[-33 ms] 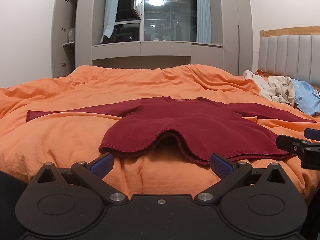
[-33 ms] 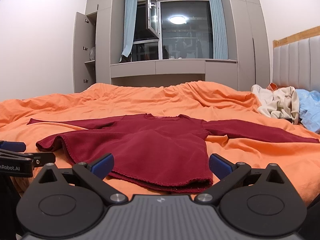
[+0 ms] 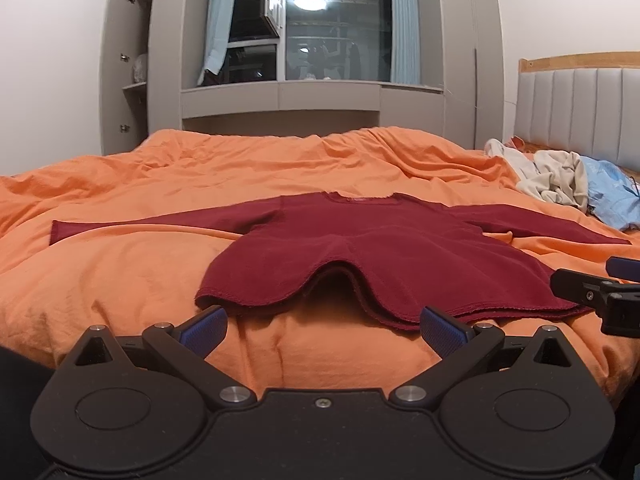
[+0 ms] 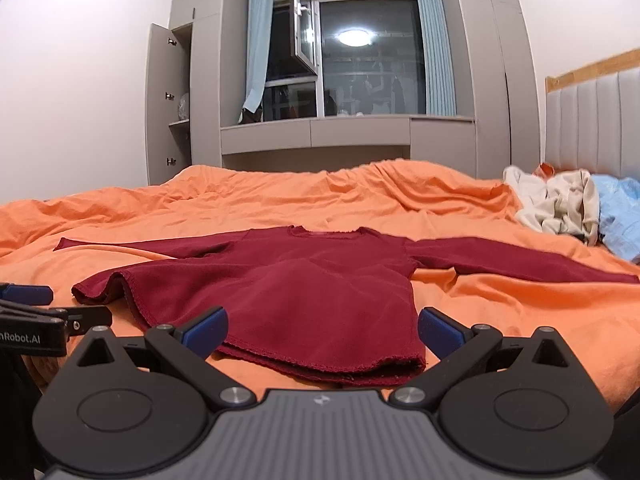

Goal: Fold small clothes

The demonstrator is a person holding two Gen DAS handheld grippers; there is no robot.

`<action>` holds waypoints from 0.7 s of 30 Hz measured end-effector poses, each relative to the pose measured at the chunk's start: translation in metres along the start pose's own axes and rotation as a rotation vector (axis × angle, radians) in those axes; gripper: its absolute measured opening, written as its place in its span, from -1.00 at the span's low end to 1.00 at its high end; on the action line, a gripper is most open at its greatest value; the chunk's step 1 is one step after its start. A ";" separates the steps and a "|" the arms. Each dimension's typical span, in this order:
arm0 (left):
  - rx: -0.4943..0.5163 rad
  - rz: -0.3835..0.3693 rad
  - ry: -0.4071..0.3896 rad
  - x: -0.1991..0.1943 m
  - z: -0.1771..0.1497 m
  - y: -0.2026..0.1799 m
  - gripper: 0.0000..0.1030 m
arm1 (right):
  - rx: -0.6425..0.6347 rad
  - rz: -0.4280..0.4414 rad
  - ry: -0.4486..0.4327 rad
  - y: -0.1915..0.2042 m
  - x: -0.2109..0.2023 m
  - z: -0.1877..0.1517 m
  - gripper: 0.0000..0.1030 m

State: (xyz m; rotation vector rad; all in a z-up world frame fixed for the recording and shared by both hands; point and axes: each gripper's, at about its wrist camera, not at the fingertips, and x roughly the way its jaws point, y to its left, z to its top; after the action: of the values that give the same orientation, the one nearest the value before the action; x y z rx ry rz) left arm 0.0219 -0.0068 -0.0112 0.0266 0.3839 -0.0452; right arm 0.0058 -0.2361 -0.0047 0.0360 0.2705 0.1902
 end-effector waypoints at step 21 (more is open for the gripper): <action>0.092 -0.118 0.058 0.093 0.122 -0.013 0.99 | 0.026 -0.228 0.200 -0.059 0.079 0.086 1.00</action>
State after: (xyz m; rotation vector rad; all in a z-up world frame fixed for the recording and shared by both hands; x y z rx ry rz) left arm 0.1527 -0.0280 0.0665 0.0966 0.4409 -0.1792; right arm 0.1143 -0.2797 0.0543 0.0112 0.4738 -0.0368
